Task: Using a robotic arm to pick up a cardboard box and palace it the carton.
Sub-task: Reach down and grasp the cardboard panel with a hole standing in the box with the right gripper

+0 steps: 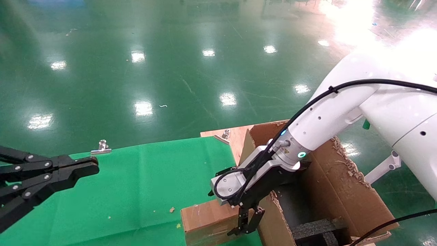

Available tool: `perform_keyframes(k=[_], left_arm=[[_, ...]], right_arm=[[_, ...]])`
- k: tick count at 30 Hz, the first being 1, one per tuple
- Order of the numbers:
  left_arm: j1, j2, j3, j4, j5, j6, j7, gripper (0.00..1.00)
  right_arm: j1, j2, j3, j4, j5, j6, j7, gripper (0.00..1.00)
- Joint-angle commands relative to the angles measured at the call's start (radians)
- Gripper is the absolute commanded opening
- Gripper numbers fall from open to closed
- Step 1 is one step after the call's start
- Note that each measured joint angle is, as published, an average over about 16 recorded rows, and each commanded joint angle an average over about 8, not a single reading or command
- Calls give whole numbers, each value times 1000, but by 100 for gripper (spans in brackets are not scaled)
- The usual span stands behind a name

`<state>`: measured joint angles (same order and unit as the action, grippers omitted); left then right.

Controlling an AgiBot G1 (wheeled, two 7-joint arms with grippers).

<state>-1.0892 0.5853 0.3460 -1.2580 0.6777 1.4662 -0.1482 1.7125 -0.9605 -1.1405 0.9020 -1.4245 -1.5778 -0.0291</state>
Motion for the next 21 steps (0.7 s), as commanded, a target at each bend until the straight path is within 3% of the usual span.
perform_keyframes(k=[1, 3, 21], left_arm=[[0, 0, 0, 0, 0, 0, 0, 100], [0, 0, 0, 0, 0, 0, 0, 100], [0, 0, 0, 0, 0, 0, 0, 100]], right_arm=[[2, -2, -4, -3, 2, 0, -2, 6], [1, -1, -2, -1, 2, 0, -1, 0], [-5, 4, 10, 6, 0, 0, 3, 0]])
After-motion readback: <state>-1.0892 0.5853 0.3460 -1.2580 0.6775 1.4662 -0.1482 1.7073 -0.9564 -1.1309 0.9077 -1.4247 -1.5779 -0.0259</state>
